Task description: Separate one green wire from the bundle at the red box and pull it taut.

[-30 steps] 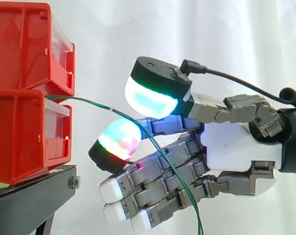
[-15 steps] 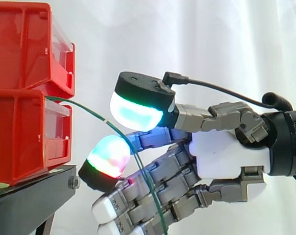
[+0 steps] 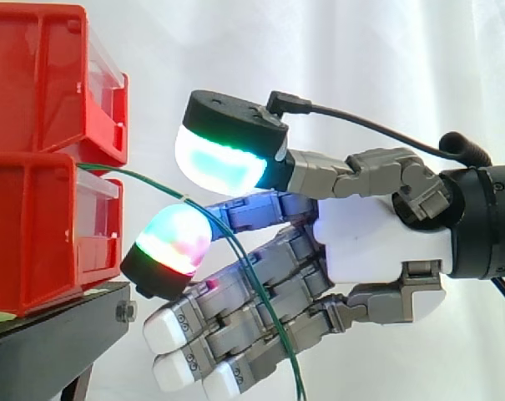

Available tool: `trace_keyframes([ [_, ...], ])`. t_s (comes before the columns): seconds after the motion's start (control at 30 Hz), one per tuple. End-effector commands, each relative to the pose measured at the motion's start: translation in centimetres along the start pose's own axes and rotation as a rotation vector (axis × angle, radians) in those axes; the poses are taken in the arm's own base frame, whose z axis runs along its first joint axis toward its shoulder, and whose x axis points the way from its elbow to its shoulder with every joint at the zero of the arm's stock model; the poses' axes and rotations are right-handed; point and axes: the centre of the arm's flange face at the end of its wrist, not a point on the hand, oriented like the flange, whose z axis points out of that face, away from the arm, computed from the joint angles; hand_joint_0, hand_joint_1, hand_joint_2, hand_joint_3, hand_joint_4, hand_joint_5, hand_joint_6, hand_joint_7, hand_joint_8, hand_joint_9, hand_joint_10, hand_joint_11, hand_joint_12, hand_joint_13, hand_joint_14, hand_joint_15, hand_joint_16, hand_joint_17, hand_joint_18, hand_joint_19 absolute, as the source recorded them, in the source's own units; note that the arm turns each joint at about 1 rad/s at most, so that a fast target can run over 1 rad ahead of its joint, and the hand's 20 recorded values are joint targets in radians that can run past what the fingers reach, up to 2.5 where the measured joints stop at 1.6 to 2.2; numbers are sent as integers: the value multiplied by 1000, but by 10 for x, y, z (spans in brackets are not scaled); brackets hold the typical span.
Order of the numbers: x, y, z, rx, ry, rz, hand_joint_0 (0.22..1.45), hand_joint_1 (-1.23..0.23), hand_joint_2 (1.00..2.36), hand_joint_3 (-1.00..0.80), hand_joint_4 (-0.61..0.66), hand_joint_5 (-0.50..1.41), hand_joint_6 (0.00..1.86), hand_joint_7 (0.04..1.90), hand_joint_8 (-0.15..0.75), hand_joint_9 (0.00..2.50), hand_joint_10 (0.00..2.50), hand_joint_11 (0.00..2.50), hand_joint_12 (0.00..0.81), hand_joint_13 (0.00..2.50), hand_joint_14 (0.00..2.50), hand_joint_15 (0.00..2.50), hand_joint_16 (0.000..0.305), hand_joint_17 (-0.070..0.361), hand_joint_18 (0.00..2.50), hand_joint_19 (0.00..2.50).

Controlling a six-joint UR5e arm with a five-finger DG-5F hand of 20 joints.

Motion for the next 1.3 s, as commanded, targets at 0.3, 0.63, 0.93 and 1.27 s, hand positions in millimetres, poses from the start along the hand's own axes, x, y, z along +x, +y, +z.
trace_keyframes([
  [0.3, -6, 9, 3, -1, 0, -6, 596, -567, 1021, -234, 232, -152, 705, 1251, 340, 773, 11, 377, 388, 760, 9, 250, 56, 126, 712, 325],
  [0.63, -10, 19, 6, -11, -2, -15, 578, -366, 1011, -384, 223, -142, 760, 1228, 356, 846, 14, 438, 396, 782, 11, 264, 57, 129, 755, 358],
  [0.93, -12, 20, 6, -12, -6, -18, 563, -609, 1025, -105, 281, -191, 866, 1226, 363, 792, 14, 498, 404, 774, 10, 278, 59, 133, 766, 358],
  [1.27, -12, 20, 6, -12, -6, -18, 621, -775, 1017, -286, 240, -206, 884, 1205, 352, 770, 19, 604, 387, 769, 11, 304, 59, 133, 767, 357],
])
